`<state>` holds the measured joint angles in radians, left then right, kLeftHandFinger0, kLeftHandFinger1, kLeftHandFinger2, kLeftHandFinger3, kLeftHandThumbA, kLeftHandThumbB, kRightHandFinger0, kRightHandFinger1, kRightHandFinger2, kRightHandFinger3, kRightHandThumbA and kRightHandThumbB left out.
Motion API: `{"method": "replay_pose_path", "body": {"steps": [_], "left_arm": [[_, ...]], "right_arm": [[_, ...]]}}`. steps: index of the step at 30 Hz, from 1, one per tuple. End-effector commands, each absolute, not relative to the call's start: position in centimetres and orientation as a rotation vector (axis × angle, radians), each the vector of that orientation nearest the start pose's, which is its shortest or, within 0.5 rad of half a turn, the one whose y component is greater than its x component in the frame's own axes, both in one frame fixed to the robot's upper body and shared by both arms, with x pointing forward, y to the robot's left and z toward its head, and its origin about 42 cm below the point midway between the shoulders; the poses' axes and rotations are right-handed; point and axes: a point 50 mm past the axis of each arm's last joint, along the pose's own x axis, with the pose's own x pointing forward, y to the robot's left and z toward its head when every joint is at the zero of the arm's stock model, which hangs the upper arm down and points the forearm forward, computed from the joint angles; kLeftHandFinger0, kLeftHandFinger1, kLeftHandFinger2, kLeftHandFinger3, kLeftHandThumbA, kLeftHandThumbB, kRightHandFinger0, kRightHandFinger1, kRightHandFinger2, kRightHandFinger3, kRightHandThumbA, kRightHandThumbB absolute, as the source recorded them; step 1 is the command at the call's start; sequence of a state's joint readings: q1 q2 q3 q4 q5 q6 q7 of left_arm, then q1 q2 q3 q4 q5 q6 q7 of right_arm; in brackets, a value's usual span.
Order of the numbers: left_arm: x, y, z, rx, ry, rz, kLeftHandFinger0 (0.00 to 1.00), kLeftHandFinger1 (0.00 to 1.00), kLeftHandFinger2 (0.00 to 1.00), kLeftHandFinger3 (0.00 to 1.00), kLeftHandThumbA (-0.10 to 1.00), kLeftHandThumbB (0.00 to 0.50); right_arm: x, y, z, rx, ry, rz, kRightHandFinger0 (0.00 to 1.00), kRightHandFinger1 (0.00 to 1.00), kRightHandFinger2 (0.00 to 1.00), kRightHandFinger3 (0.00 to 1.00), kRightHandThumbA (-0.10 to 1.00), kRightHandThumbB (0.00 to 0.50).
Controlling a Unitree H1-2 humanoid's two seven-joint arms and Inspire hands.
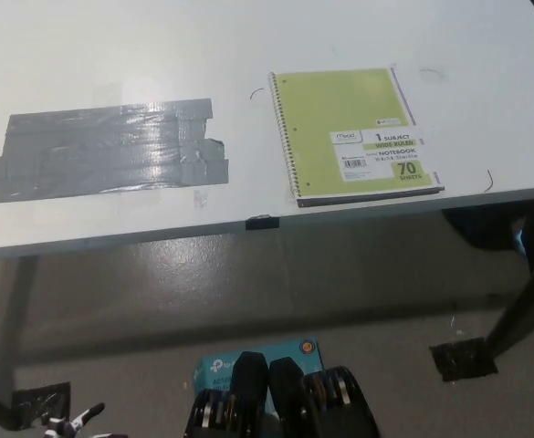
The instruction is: The robot uses its right hand to align two notebooks stacked together until they are fully overlapped
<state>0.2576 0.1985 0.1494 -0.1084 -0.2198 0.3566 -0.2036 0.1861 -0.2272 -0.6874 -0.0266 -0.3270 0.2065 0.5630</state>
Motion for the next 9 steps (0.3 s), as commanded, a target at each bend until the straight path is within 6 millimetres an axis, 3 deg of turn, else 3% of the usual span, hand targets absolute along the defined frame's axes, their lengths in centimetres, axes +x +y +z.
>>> {"method": "replay_pose_path", "body": {"steps": [1, 2, 4, 9], "left_arm": [[18.3, 33.8, 6.3, -0.098, 0.423, 0.037, 0.24, 0.45, 0.61, 0.94, 1.00, 0.494], [18.2, 34.1, 6.1, -0.113, 0.442, 0.056, 0.22, 0.46, 0.65, 0.97, 1.00, 0.463], [18.0, 34.3, 6.0, -0.108, 0.451, 0.075, 0.22, 0.46, 0.65, 0.98, 1.00, 0.458], [17.6, 34.5, 5.8, -0.100, 0.449, 0.083, 0.22, 0.45, 0.66, 0.98, 1.00, 0.470]], "right_arm": [[15.3, -46.3, 9.4, -0.294, 0.213, -0.271, 1.00, 1.00, 1.00, 1.00, 0.95, 0.000], [15.2, -46.8, 7.9, -0.333, 0.242, -0.258, 1.00, 1.00, 1.00, 1.00, 0.99, 0.010], [15.4, -47.2, 6.7, -0.347, 0.258, -0.246, 1.00, 1.00, 1.00, 1.00, 1.00, 0.022], [15.2, -47.0, 6.2, -0.346, 0.270, -0.222, 1.00, 1.00, 1.00, 1.00, 1.00, 0.016]]}}
